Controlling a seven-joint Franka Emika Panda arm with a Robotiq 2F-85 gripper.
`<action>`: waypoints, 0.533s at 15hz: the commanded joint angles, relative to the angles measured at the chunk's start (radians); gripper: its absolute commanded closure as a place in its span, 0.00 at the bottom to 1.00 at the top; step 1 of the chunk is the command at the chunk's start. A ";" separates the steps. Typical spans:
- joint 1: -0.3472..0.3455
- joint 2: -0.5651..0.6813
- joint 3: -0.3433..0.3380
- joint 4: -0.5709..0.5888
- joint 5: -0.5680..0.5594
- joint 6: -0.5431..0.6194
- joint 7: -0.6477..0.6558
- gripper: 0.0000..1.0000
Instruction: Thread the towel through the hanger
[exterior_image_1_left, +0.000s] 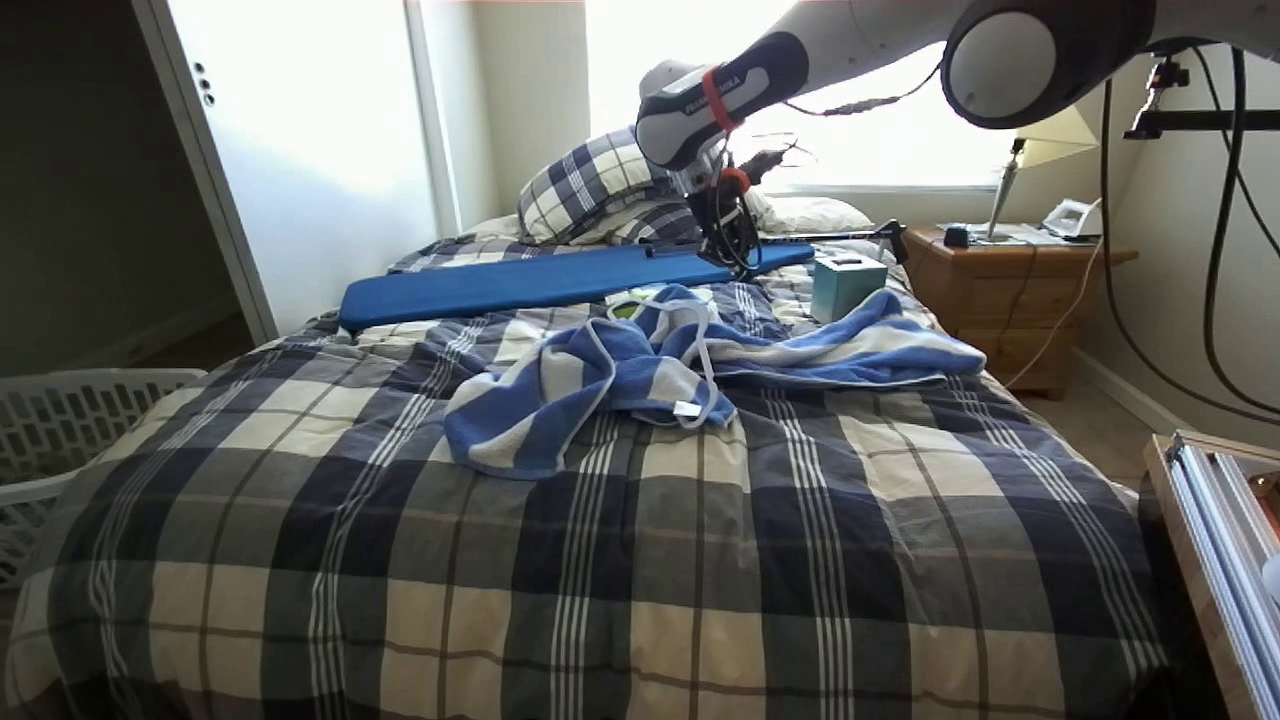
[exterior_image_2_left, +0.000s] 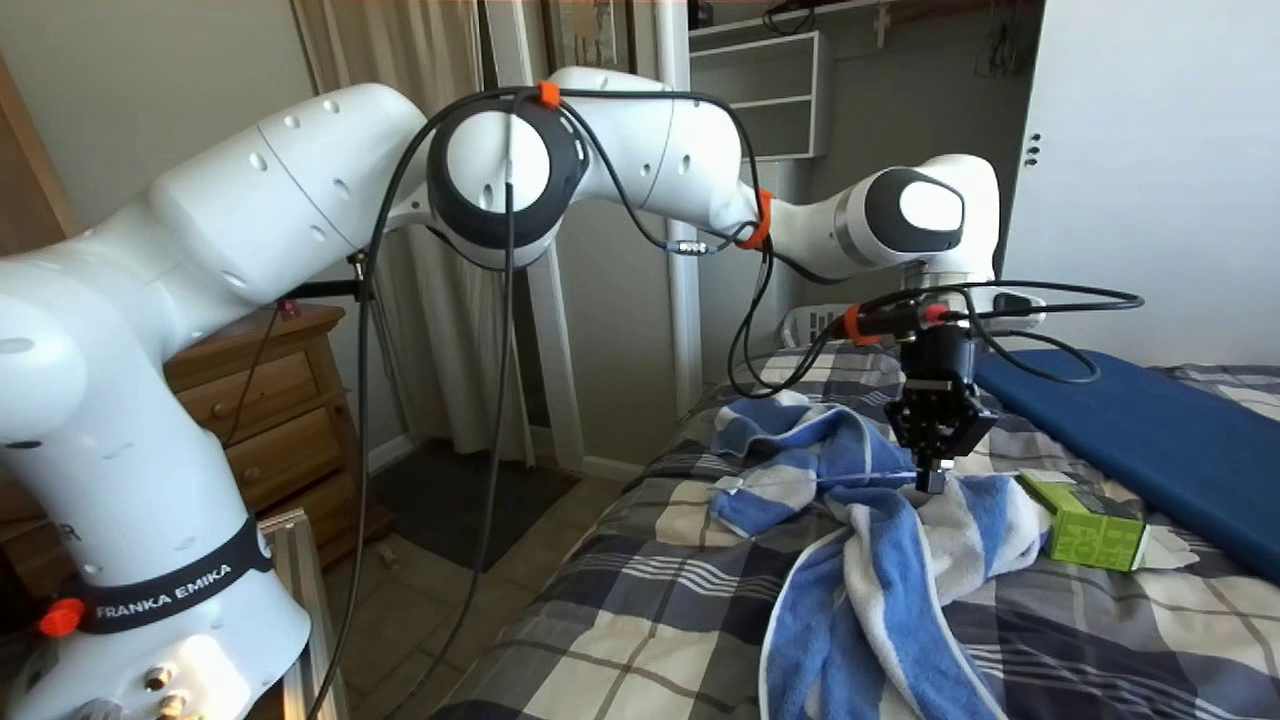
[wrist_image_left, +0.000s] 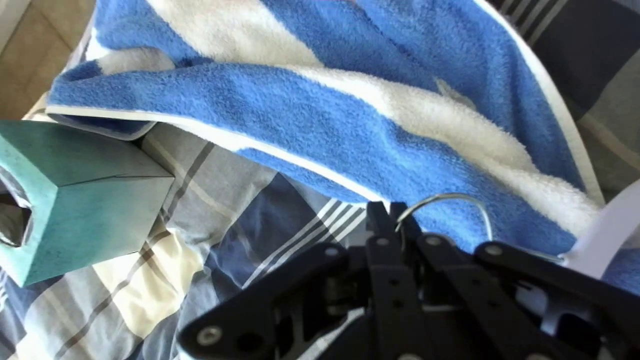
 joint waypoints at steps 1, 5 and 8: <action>0.007 0.029 -0.019 0.045 -0.045 -0.033 -0.051 0.99; 0.003 0.028 -0.011 0.052 -0.033 -0.030 -0.065 0.74; -0.019 0.014 0.033 0.050 0.021 -0.043 -0.110 0.57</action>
